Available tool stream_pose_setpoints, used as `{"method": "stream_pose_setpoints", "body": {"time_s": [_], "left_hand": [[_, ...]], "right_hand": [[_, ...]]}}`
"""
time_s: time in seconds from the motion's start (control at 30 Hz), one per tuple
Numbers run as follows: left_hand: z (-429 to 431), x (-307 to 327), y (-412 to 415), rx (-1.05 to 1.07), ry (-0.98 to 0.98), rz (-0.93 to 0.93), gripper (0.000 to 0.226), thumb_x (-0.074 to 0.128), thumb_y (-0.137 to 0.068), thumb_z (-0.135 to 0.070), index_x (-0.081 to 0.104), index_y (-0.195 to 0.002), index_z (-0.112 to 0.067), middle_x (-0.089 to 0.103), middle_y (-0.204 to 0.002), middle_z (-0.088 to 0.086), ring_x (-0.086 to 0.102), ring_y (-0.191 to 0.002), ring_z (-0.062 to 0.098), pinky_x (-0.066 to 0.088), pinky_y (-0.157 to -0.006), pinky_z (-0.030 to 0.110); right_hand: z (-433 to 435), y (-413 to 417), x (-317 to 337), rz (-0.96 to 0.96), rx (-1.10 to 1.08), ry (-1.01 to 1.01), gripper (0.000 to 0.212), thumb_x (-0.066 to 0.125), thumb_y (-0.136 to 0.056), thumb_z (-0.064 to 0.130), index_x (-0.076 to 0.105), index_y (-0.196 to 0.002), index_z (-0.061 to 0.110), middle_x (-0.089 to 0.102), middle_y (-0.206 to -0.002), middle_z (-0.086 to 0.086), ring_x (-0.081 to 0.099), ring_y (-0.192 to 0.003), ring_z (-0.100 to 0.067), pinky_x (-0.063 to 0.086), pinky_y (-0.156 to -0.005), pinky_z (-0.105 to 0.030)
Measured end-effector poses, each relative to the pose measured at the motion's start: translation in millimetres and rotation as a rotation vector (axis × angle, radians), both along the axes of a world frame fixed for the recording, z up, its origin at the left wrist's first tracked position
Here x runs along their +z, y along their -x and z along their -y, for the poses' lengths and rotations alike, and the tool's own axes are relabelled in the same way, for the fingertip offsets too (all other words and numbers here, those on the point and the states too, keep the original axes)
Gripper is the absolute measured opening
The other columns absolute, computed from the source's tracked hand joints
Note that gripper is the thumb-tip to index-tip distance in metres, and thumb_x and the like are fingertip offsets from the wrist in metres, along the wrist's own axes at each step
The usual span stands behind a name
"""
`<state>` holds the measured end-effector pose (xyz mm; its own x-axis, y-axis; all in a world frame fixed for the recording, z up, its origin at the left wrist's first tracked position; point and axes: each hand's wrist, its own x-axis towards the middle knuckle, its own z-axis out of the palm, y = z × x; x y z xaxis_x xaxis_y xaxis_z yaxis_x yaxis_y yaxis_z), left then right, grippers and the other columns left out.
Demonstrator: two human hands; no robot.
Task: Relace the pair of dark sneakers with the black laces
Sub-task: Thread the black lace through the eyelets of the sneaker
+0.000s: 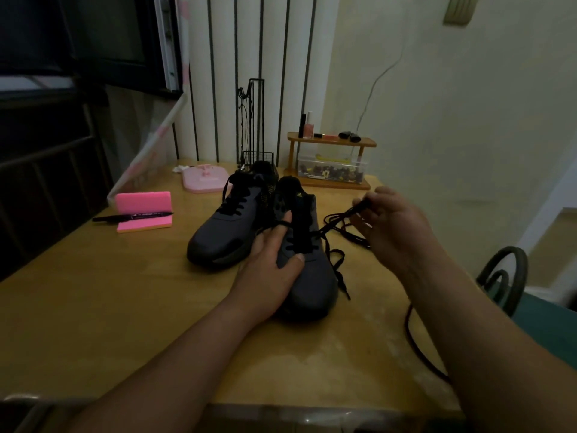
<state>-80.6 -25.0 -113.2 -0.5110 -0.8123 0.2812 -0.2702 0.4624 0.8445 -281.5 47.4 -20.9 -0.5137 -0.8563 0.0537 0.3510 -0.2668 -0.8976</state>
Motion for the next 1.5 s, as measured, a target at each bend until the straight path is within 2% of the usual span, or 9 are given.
{"method": "stream_pose_setpoints", "body": {"time_s": [0.43, 0.57, 0.73, 0.87, 1.03, 1.17, 1.27, 1.4, 1.5], "left_hand": [[3, -4, 0, 0.009, 0.022, -0.001, 0.072, 0.056, -0.098, -0.049, 0.013, -0.152, -0.069, 0.029, -0.158, -0.015, 0.038, -0.146, 0.013, 0.039, -0.119, 0.045], [3, -4, 0, 0.007, 0.039, -0.001, 0.071, 0.057, -0.100, -0.047, 0.014, -0.153, -0.067, 0.029, -0.158, -0.015, 0.036, -0.146, 0.011, 0.037, -0.119, 0.039], [0, -1, 1, 0.022, 0.039, 0.003, 0.070, 0.051, -0.089, -0.064, 0.007, -0.141, -0.081, 0.025, -0.162, -0.016, 0.032, -0.151, 0.013, 0.034, -0.122, 0.047], [1, -2, 2, 0.032, 0.044, 0.019, 0.069, 0.046, -0.084, -0.069, 0.004, -0.136, -0.085, 0.024, -0.163, -0.021, 0.029, -0.152, 0.014, 0.030, -0.123, 0.053], [1, -2, 2, 0.039, 0.037, 0.026, 0.075, 0.048, -0.084, -0.067, 0.009, -0.147, -0.076, 0.029, -0.163, -0.015, 0.028, -0.153, 0.012, 0.028, -0.125, 0.052], [0, -1, 0, 0.027, 0.018, 0.032, 0.072, 0.049, -0.086, -0.064, 0.005, -0.140, -0.082, 0.029, -0.161, -0.014, 0.031, -0.152, 0.015, 0.030, -0.123, 0.054], [-1, -1, 0, 0.019, 0.028, 0.018, 0.072, 0.050, -0.087, -0.063, 0.005, -0.140, -0.082, 0.026, -0.161, -0.018, 0.030, -0.152, 0.013, 0.031, -0.123, 0.054], [0, 0, 0, 0.004, 0.020, 0.008, 0.072, 0.049, -0.085, -0.065, 0.008, -0.144, -0.080, 0.018, -0.167, -0.019, 0.024, -0.155, 0.013, 0.029, -0.124, 0.055], [1, 0, 0, 0.002, -0.001, 0.012, 0.073, 0.049, -0.086, -0.063, 0.009, -0.145, -0.079, 0.017, -0.168, -0.019, 0.024, -0.156, 0.014, 0.029, -0.123, 0.055]], "right_hand": [[5, -31, -19, -1.087, 0.170, -0.555, 0.034, 0.061, -0.104, 0.041, 0.067, -0.101, 0.008, 0.061, -0.083, -0.007, 0.055, -0.068, -0.018, 0.043, -0.060, -0.032], [8, -24, -14, -0.923, 0.158, -0.439, 0.019, 0.058, -0.106, 0.028, 0.064, -0.095, 0.013, 0.061, -0.084, -0.005, 0.058, -0.077, -0.019, 0.051, -0.072, -0.040], [1, -9, -18, -0.205, 0.101, -0.164, 0.020, 0.052, -0.107, 0.020, 0.066, -0.104, 0.006, 0.071, -0.103, -0.012, 0.069, -0.111, -0.028, 0.058, -0.094, -0.043], [-2, -1, -8, 0.177, 0.037, 0.009, 0.018, 0.045, -0.107, 0.019, 0.052, -0.091, 0.014, 0.054, -0.071, -0.001, 0.057, -0.063, -0.016, 0.054, -0.075, -0.037], [-5, -9, -13, -1.061, 0.046, -0.469, 0.030, 0.058, -0.104, 0.044, 0.063, -0.102, 0.014, 0.064, -0.093, -0.008, 0.057, -0.073, -0.019, 0.048, -0.064, -0.034], [1, -18, -15, -1.242, 0.237, -0.592, 0.035, 0.060, -0.102, 0.049, 0.067, -0.098, 0.015, 0.064, -0.087, -0.010, 0.056, -0.072, -0.018, 0.046, -0.065, -0.036], [-2, -13, -7, -0.989, 0.260, -0.465, 0.029, 0.060, -0.105, 0.035, 0.067, -0.101, 0.007, 0.059, -0.089, -0.006, 0.055, -0.079, -0.020, 0.049, -0.072, -0.035], [-12, -4, 0, -0.166, 0.164, -0.094, 0.018, 0.050, -0.107, 0.021, 0.061, -0.100, 0.008, 0.063, -0.089, -0.007, 0.066, -0.091, -0.023, 0.054, -0.089, -0.041], [-10, 1, 0, 0.079, 0.103, 0.010, 0.021, 0.047, -0.107, 0.021, 0.051, -0.087, 0.017, 0.047, -0.070, -0.001, 0.050, -0.060, -0.015, 0.049, -0.071, -0.035]]}}
